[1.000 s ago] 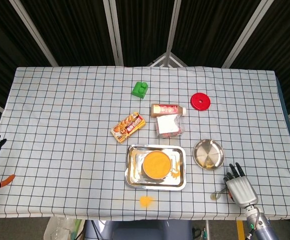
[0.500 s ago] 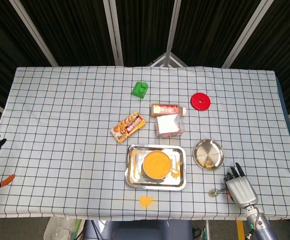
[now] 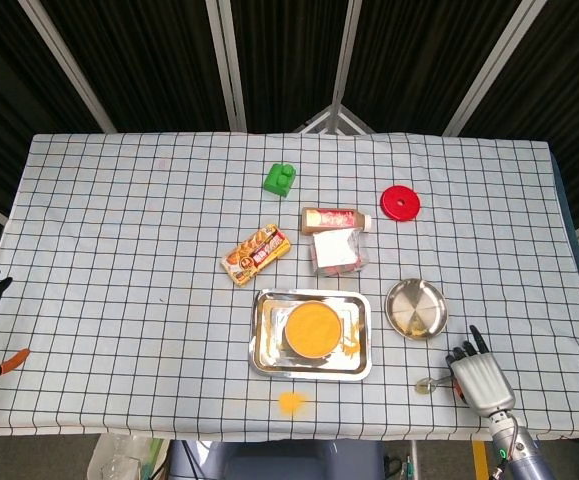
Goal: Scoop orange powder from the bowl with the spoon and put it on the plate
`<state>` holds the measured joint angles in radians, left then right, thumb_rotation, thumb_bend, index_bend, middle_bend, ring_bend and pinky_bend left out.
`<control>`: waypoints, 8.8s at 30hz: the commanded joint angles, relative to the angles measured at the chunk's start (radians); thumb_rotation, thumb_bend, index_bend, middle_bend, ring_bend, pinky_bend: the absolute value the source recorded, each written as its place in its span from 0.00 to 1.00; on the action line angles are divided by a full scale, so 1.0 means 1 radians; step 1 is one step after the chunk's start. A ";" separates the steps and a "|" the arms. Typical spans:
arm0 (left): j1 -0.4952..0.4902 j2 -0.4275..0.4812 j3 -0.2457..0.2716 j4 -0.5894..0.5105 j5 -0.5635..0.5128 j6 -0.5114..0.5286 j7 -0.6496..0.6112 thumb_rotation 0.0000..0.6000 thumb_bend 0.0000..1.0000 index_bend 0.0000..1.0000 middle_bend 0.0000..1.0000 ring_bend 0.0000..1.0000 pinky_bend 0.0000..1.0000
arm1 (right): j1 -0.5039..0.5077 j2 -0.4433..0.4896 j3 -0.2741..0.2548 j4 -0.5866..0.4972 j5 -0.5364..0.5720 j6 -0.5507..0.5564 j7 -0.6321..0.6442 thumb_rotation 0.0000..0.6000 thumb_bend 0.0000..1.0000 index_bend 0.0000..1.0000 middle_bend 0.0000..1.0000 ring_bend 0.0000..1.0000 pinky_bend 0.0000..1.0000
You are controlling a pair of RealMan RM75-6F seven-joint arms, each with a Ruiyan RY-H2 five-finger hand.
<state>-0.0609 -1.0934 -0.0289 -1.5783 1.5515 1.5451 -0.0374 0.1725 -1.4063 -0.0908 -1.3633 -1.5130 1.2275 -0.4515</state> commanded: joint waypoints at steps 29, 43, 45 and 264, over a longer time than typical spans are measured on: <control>-0.001 0.001 -0.002 -0.002 -0.002 -0.001 0.000 1.00 0.00 0.00 0.00 0.00 0.00 | 0.015 0.094 0.067 -0.170 0.027 0.033 0.076 1.00 0.72 0.82 0.70 0.32 0.00; -0.004 0.003 -0.001 -0.003 -0.004 -0.009 -0.005 1.00 0.00 0.00 0.00 0.00 0.00 | 0.099 0.162 0.154 -0.466 0.118 -0.025 -0.147 1.00 0.72 0.82 0.70 0.32 0.00; -0.005 0.003 -0.001 -0.004 -0.005 -0.013 -0.006 1.00 0.00 0.00 0.00 0.00 0.00 | 0.120 0.154 0.171 -0.509 0.144 -0.039 -0.203 1.00 0.72 0.82 0.70 0.32 0.00; -0.020 0.030 -0.004 -0.046 -0.051 -0.068 -0.054 1.00 0.01 0.00 0.00 0.00 0.00 | 0.320 -0.265 0.072 -0.474 0.396 0.146 -0.652 1.00 0.55 0.49 0.50 0.21 0.00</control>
<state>-0.0813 -1.0630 -0.0329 -1.6244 1.5004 1.4768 -0.0918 0.4931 -1.6713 -0.0188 -1.8374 -1.1167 1.3732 -1.1036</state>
